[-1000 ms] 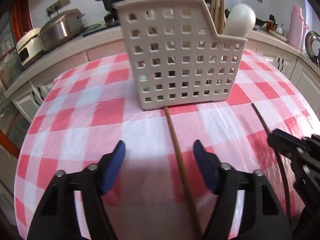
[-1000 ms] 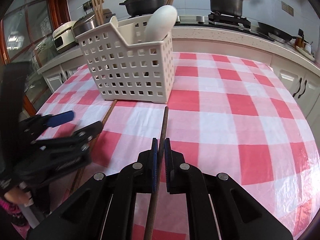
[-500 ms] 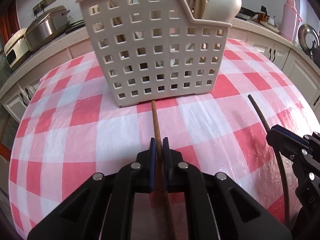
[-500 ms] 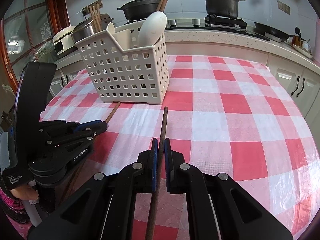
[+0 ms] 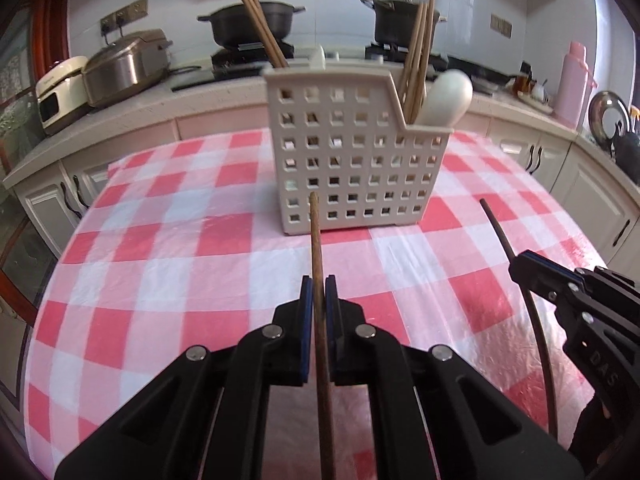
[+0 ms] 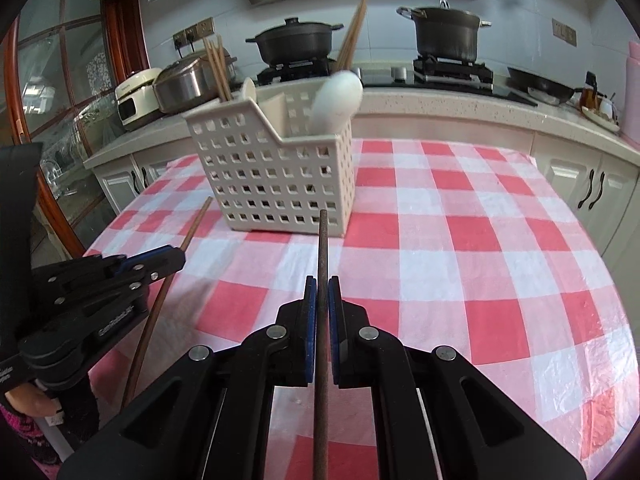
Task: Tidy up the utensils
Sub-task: 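Lift both held chopsticks upright off the cloth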
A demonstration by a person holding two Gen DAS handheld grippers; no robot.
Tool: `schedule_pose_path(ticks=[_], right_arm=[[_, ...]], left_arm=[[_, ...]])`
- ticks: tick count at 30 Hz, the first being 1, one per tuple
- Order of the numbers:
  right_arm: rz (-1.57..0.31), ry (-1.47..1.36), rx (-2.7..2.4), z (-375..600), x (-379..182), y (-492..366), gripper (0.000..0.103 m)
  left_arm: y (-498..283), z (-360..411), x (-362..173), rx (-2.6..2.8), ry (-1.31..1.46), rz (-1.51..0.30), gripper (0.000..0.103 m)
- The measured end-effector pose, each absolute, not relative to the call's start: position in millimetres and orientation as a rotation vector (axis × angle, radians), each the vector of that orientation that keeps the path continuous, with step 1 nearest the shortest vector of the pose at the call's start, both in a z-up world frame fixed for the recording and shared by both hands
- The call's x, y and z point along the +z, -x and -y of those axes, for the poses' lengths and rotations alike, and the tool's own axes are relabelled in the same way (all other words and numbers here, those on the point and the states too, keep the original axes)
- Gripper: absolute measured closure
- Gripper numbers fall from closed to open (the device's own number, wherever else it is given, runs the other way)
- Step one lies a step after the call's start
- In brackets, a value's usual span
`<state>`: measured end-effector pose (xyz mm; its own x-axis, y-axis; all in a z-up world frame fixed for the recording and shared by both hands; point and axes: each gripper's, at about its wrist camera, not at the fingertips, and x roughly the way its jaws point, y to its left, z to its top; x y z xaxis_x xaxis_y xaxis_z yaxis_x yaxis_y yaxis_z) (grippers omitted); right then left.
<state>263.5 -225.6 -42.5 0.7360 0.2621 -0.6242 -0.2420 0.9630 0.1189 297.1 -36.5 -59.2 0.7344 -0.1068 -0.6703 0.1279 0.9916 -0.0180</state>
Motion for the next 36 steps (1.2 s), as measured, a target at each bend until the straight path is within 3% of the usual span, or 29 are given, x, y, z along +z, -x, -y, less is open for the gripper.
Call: schedule_pose_path(ticks=[17,36], right_arm=[[-0.484,-0.046,0.313,213,21,-219,0.097],[-0.401,-0.023,0.328,202,55,-203,0.097]], left_arm=[[-225,2,-5,-0.137,0.047,-0.530,0.097],[-195,-6,39,-0.137,0.042,-0.374,0.097]])
